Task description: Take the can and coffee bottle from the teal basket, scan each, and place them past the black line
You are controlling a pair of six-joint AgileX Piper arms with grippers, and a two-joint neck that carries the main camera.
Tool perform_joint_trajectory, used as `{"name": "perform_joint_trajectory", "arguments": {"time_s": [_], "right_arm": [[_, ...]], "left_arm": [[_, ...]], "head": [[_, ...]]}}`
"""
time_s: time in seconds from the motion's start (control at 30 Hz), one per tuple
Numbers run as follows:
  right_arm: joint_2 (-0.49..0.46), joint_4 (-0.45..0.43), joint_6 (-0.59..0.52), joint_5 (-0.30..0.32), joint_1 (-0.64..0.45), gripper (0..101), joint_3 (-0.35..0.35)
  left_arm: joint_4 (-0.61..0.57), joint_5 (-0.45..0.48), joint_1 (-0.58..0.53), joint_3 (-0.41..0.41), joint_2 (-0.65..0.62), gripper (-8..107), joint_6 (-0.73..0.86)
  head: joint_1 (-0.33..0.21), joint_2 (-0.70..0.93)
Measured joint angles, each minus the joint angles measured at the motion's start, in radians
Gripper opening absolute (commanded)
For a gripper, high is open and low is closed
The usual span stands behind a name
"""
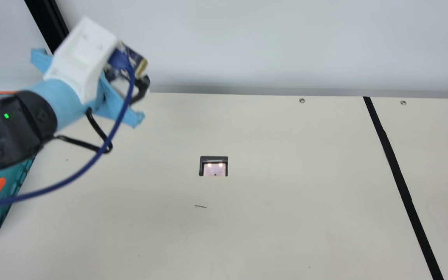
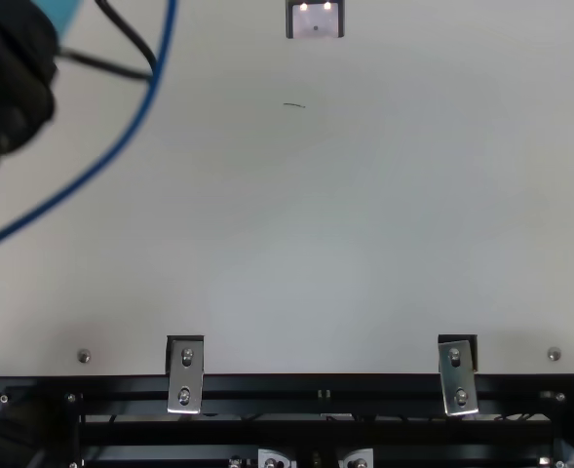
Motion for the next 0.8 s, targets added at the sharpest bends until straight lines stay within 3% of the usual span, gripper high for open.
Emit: {"name": "perform_joint_trajectory", "arguments": {"time_s": [0.13, 0.57, 0.8], "right_arm": [[0.000, 0.000, 0.000, 0.000, 0.000, 101, 0.000], [0.000, 0.000, 0.000, 0.000, 0.000, 101, 0.000], [0.000, 0.000, 0.000, 0.000, 0.000, 101, 0.000]], "left_arm": [[-0.107, -0.004, -0.014, 0.071, 0.002, 10, 0.122], [-0.133, -0.002, -0.014, 0.072, 0.002, 10, 0.166], [-0.255, -0.015, -0.054, 0.121, 0.004, 10, 0.253]], "head": [[0.000, 0.000], [0.000, 0.000], [0.000, 0.000]]}}
